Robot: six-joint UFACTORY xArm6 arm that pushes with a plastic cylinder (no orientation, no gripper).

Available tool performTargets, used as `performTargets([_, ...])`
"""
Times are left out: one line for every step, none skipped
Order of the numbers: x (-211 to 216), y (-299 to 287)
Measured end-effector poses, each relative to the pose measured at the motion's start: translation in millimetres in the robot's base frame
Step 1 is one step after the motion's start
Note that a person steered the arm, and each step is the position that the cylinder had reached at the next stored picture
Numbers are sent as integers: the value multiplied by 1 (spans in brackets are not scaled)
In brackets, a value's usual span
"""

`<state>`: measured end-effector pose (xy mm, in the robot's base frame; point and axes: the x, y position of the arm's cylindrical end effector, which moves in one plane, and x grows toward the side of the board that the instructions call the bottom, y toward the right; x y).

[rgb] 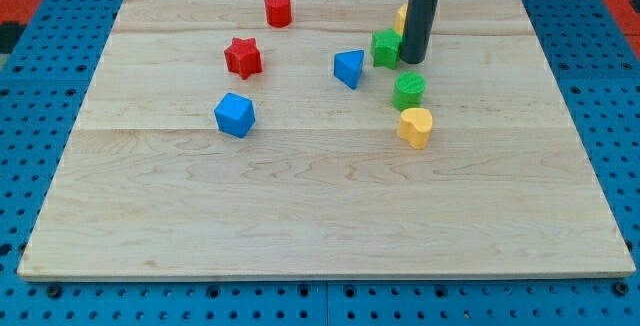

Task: Move the yellow hexagon to the top right of the green star

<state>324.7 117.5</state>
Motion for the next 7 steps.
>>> performTargets([0, 21])
performTargets([0, 88])
performTargets([0, 103])
performTargets([-1, 113])
performTargets([-1, 114])
performTargets([-1, 127])
performTargets([-9, 161])
